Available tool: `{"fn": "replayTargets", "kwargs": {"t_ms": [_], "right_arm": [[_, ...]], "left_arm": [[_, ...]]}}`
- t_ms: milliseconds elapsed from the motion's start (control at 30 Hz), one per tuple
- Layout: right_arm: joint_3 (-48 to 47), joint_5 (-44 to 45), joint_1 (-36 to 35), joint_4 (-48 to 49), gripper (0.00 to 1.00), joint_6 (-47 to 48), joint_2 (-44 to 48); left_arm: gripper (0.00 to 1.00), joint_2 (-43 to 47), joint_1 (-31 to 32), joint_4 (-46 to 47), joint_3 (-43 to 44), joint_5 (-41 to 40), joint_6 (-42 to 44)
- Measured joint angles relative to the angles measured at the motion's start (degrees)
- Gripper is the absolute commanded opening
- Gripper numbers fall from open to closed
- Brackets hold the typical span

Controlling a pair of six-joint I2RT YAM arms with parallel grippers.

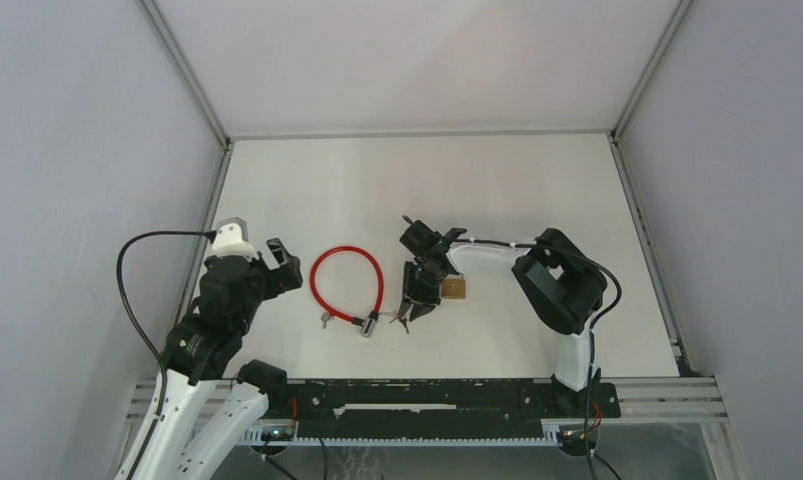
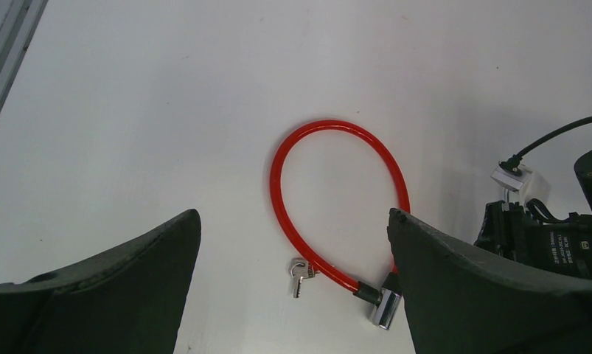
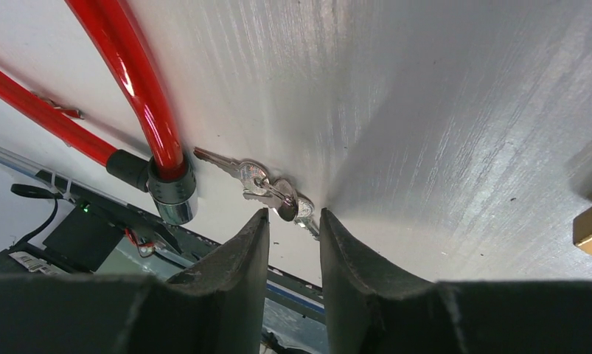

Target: Unlock with the key

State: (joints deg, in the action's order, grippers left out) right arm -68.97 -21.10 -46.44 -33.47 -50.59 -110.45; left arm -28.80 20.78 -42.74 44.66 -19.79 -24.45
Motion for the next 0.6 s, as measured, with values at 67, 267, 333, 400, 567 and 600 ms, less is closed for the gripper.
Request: {"fn": "replayTargets", "kwargs": {"t_ms": [67, 267, 333, 400, 567, 600], "right_arm": [[0.0, -0.2, 0.2, 0.3, 0.36, -0.1, -0.2], [0.0, -0.5, 1.0, 0.9, 0.33, -0.3, -0.6], [0.0, -0.7, 1.2, 1.0, 0.32, -0.3, -0.7], [0.0, -1.0, 1.4, 1.2, 0.31, -0.3, -0.9], [-0.1, -2.2, 1.8, 1.7, 0.28, -0.3, -1.4], [-0.1, -2.4, 1.8, 1.8, 0.28, -0.3, -1.4]], "left_arm": [[1.00, 0.0, 0.0, 0.0, 0.0, 0.0, 0.0], [1.00, 0.0, 0.0, 0.0, 0.0, 0.0, 0.0], [1.00, 0.0, 0.0, 0.0, 0.0, 0.0, 0.0], [1.00, 0.0, 0.0, 0.0, 0.0, 0.0, 0.0], [1.00, 0.0, 0.0, 0.0, 0.0, 0.0, 0.0], [1.00, 0.0, 0.0, 0.0, 0.0, 0.0, 0.0]]}}
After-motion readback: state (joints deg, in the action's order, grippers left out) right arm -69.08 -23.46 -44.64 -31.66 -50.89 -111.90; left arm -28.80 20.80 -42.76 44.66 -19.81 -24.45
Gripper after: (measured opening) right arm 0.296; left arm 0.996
